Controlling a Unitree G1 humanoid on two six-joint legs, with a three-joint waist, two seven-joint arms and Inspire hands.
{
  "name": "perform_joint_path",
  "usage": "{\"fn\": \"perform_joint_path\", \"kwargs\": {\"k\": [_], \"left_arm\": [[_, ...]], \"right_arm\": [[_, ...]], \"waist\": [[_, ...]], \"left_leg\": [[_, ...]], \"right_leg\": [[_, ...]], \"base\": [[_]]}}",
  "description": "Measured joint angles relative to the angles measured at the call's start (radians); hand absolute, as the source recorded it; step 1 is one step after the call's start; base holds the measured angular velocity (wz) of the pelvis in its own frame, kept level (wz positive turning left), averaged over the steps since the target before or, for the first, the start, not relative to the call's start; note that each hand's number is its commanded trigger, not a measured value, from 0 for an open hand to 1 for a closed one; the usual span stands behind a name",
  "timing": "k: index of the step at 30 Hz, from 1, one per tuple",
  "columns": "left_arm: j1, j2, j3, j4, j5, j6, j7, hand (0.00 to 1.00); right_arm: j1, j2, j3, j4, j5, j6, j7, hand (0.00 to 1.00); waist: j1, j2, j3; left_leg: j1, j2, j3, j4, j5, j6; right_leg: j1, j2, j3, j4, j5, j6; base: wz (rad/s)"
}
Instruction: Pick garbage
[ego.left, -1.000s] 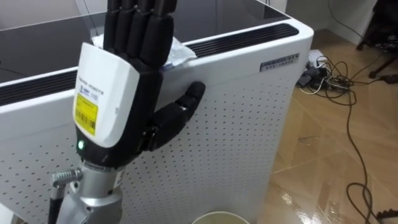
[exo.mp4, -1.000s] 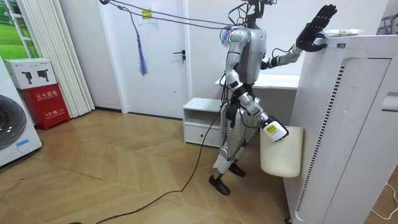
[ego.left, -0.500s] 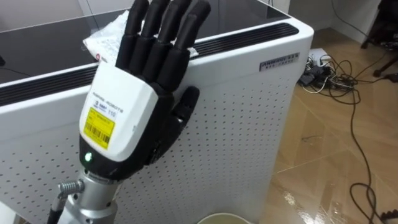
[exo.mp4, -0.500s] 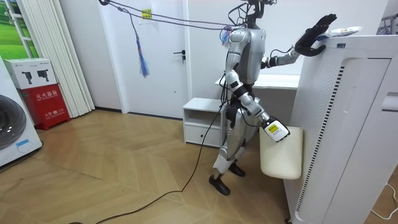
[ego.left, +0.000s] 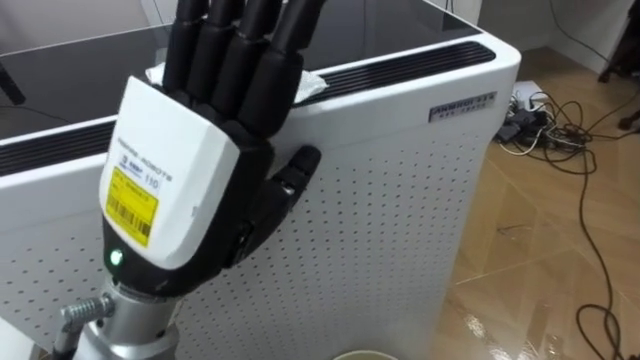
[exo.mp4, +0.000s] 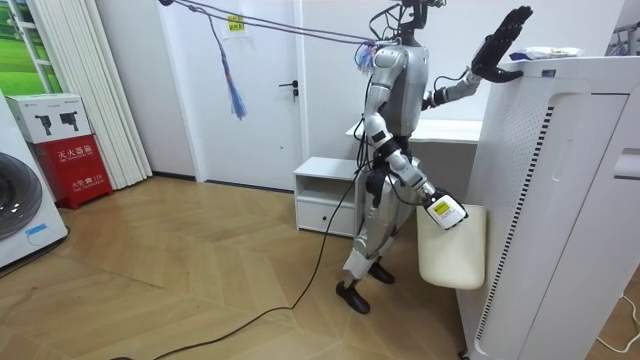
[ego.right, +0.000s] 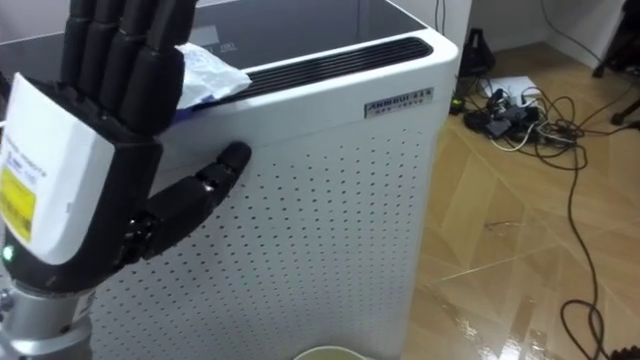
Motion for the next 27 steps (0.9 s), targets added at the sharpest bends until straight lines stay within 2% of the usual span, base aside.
{"fn": "perform_joint_path", "kwargs": {"k": [10,11,13,14,15,16,17,18,19,20,21,24,27], "left_arm": [[-0.016,-0.014,0.001,-0.022,0.000,-0.041,0.015,0.00],[-0.022,-0.014,0.000,-0.022,0.000,-0.046,0.015,0.00],[-0.023,-0.014,-0.003,-0.024,0.001,-0.047,0.015,0.00],[-0.024,-0.013,-0.001,-0.027,-0.001,-0.047,0.016,0.00],[-0.023,-0.006,0.010,-0.031,-0.002,-0.050,0.025,0.00],[-0.022,-0.015,0.009,-0.031,-0.002,-0.052,0.024,0.00],[-0.034,-0.018,0.019,-0.031,-0.003,-0.053,0.019,0.00],[-0.045,-0.017,0.021,-0.031,-0.005,-0.053,0.011,0.00],[-0.056,-0.016,0.021,-0.032,-0.005,-0.053,0.005,0.00],[-0.075,-0.016,0.021,-0.033,-0.004,-0.053,0.000,0.00],[-0.067,-0.019,0.018,-0.039,-0.004,-0.053,0.002,0.00],[-0.066,-0.018,0.024,-0.040,-0.004,-0.036,0.003,0.00],[-0.066,-0.018,0.041,-0.037,-0.003,-0.003,0.002,0.00]], "right_arm": [[0.023,0.007,0.003,-0.017,-0.008,-0.001,-0.008,1.00],[0.025,0.006,0.003,-0.017,-0.008,-0.001,-0.009,1.00],[0.032,0.006,0.010,-0.016,-0.012,-0.001,-0.016,1.00],[0.038,0.016,0.011,-0.017,-0.032,-0.003,-0.017,1.00],[0.035,0.028,0.011,-0.025,-0.050,-0.005,-0.018,1.00],[0.041,0.031,0.010,-0.026,-0.054,-0.006,-0.022,1.00],[0.042,0.042,0.010,-0.026,-0.058,-0.006,-0.028,1.00],[0.042,0.042,0.009,-0.026,-0.055,-0.006,-0.030,1.00],[0.042,0.041,0.009,-0.025,-0.048,-0.006,-0.034,1.00],[0.041,0.038,-0.003,-0.021,-0.031,-0.004,-0.045,1.00],[0.045,0.022,0.000,-0.019,-0.029,0.001,-0.049,1.00],[0.052,0.020,0.001,-0.019,-0.030,0.009,-0.038,1.00],[0.050,0.028,0.000,-0.020,-0.030,0.024,-0.036,1.00]], "waist": [[0.001,-0.017,0.0058],[0.001,-0.016,0.0052],[0.005,-0.005,0.0046],[0.011,0.001,0.0039],[0.025,-0.001,0.0076],[0.021,0.003,-0.0002],[0.003,-0.009,0.0049],[-0.012,-0.019,0.0116],[-0.014,-0.019,0.0115],[-0.011,-0.020,0.0132],[0.007,-0.016,0.0090],[0.030,-0.017,0.0101],[0.028,-0.005,0.0085]], "left_leg": [[0.011,-0.001,-0.016,-0.002,0.000,0.000],[0.013,0.000,-0.029,-0.002,0.000,0.000],[0.030,0.010,-0.099,-0.009,0.002,-0.001],[0.045,0.026,-0.176,-0.021,0.003,-0.001],[0.040,0.032,-0.190,-0.015,-0.002,-0.009],[0.034,0.038,-0.189,-0.010,-0.005,-0.020],[0.011,0.033,-0.130,0.008,0.000,-0.054],[-0.023,0.033,-0.062,0.013,-0.006,-0.066],[-0.053,0.030,-0.044,0.004,0.000,-0.063],[-0.117,0.021,-0.012,-0.012,0.051,-0.028],[-0.108,0.018,0.020,-0.012,0.082,-0.023],[-0.085,0.011,0.021,-0.017,0.082,-0.022],[-0.086,0.008,0.027,-0.017,0.081,-0.020]], "right_leg": [[0.010,0.000,0.000,0.005,0.000,0.000],[0.005,0.001,-0.003,0.014,0.000,0.000],[-0.031,0.007,-0.022,0.090,-0.003,-0.004],[-0.071,0.023,-0.025,0.101,-0.024,-0.018],[-0.100,0.040,-0.012,-0.001,0.036,-0.043],[-0.084,0.045,-0.023,-0.008,0.058,-0.043],[-0.068,0.035,-0.018,-0.021,0.068,-0.048],[-0.060,0.029,0.040,-0.027,0.068,-0.048],[-0.059,0.024,0.080,-0.035,0.068,-0.048],[-0.062,0.012,0.115,-0.034,0.059,-0.033],[-0.068,0.003,0.100,-0.020,0.056,-0.025],[-0.057,0.003,0.045,-0.020,0.055,-0.023],[-0.053,0.001,0.034,-0.018,0.055,-0.022]], "base": [[0.03],[0.00],[-0.16],[-0.56],[-0.44],[-0.11],[0.47],[0.56],[0.70],[0.44],[0.28],[-0.05],[-0.04]]}}
